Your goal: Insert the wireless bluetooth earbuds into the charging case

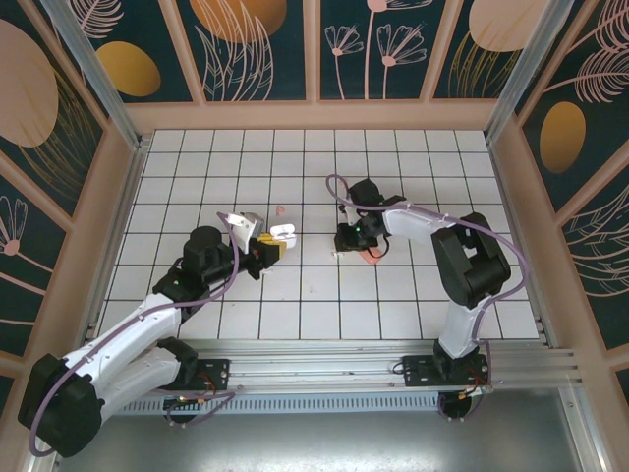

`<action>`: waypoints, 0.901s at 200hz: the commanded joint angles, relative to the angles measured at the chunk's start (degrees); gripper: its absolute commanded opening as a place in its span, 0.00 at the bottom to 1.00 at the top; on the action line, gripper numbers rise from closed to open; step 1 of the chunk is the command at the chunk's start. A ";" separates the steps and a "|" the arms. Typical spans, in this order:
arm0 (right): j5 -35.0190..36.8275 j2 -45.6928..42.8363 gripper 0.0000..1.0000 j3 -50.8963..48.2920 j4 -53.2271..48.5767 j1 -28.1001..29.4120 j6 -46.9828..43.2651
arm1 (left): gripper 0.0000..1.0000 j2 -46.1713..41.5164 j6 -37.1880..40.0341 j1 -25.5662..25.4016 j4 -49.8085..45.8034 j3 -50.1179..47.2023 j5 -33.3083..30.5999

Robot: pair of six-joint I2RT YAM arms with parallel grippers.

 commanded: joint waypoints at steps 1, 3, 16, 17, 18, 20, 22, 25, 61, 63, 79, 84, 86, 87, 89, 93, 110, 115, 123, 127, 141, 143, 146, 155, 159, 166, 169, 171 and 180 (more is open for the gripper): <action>1.11 1.42 0.16 -1.23 0.80 0.30 0.60 | 0.00 0.14 -0.57 -0.16 3.13 -0.58 -0.13; 1.20 1.41 0.16 -1.24 0.78 0.32 0.59 | 0.00 0.14 -0.62 -0.14 3.18 -0.59 -0.17; 1.89 1.80 0.14 -1.54 0.87 0.34 0.93 | 0.00 0.10 -0.72 -0.13 3.60 -0.92 -0.14; 1.96 1.81 0.14 -1.57 0.88 0.33 0.94 | 0.00 0.08 -0.72 -0.13 3.62 -0.93 -0.14; 1.99 1.82 0.13 -1.59 0.88 0.33 0.94 | 0.00 0.07 -0.72 -0.18 3.63 -0.94 -0.13; 2.01 1.82 0.13 -1.66 0.89 0.32 1.00 | 0.00 0.06 -0.79 -0.14 3.66 -0.94 -0.13; 2.08 1.86 0.13 -1.73 0.95 0.32 1.02 | 0.00 0.05 -0.80 -0.13 3.64 -0.98 -0.13; 2.10 1.91 0.12 -1.85 0.97 0.32 1.12 | 0.00 0.10 -0.81 -0.09 3.66 -1.01 -0.13; 1.32 2.05 0.08 -3.31 2.11 0.41 1.96 | 0.00 -0.19 -0.77 -0.13 3.38 -1.06 -0.04; 1.25 2.01 0.08 -3.39 2.12 0.46 2.05 | 0.00 -0.20 -0.78 -0.13 3.40 -1.13 -0.04; 1.18 1.95 0.07 -3.71 2.03 0.75 2.17 | 0.00 -0.47 -0.90 -0.06 3.37 -1.21 -0.20; 1.14 1.86 0.07 -3.86 2.03 0.84 2.26 | 0.00 -0.53 -0.96 -0.13 3.42 -1.23 -0.14; 1.07 1.85 0.07 -3.88 2.01 0.91 2.32 | 0.00 -0.55 -0.98 -0.13 3.41 -1.21 -0.13; 1.06 1.84 0.07 -3.88 2.02 0.93 2.33 | 0.00 -0.56 -0.98 -0.13 3.39 -1.25 -0.13; 1.01 1.78 0.06 -3.95 1.98 1.00 2.34 | 0.00 -0.56 -0.94 -0.13 3.42 -1.28 -0.13; 0.92 1.73 0.06 -4.03 1.95 1.03 2.42 | 0.00 -0.50 -1.02 -0.15 3.38 -1.29 -0.14; 0.61 1.31 0.06 -4.44 1.84 1.03 3.02 | 0.00 -0.73 -1.14 -0.09 3.46 -1.33 -0.13; 0.61 1.09 0.06 -4.62 1.81 1.99 3.36 | 0.00 -0.74 -1.18 -0.09 3.55 -1.38 -0.22; 0.53 0.70 0.06 -4.91 1.81 2.46 3.80 | 0.00 -0.81 -1.31 -0.14 3.50 -1.34 -0.18; 0.44 0.54 0.06 -5.12 1.85 2.64 4.07 | 0.00 -0.82 -1.33 -0.19 3.47 -1.36 -0.18; 0.35 -0.31 0.05 -5.92 2.35 3.20 4.91 | 0.00 -0.98 -1.35 -0.13 3.47 -1.51 -0.29; 0.30 -0.41 0.06 -5.98 2.44 3.22 5.01 | 0.00 -1.00 -1.38 -0.13 3.51 -1.50 -0.32; 0.27 -0.63 0.06 -6.18 2.54 3.30 5.25 | 0.00 -1.04 -1.42 -0.09 3.61 -1.54 -0.34; 0.22 -1.11 0.06 -6.62 2.98 3.50 5.82 | 0.00 -1.09 -1.51 -0.13 3.62 -1.56 -0.35; 0.32 -1.37 0.06 -6.76 3.15 3.56 6.20 | 0.00 -1.11 -1.51 -0.07 3.64 -1.56 -0.39; 0.88 -1.90 0.05 -7.02 3.41 3.57 6.98 | 0.00 -1.09 -1.57 -0.15 3.72 -1.51 -0.37; 1.21 -2.22 0.05 -7.17 3.51 3.58 7.39 | 0.00 -1.09 -1.60 -0.07 3.76 -1.48 -0.41; 1.46 -2.44 0.05 -7.25 3.63 3.58 7.71 | 0.00 -1.09 -1.60 -0.12 3.80 -1.52 -0.44; 2.92 -3.58 0.04 -7.81 4.22 3.58 9.60 | 0.00 -1.05 -1.58 -0.09 3.74 -1.35 -0.53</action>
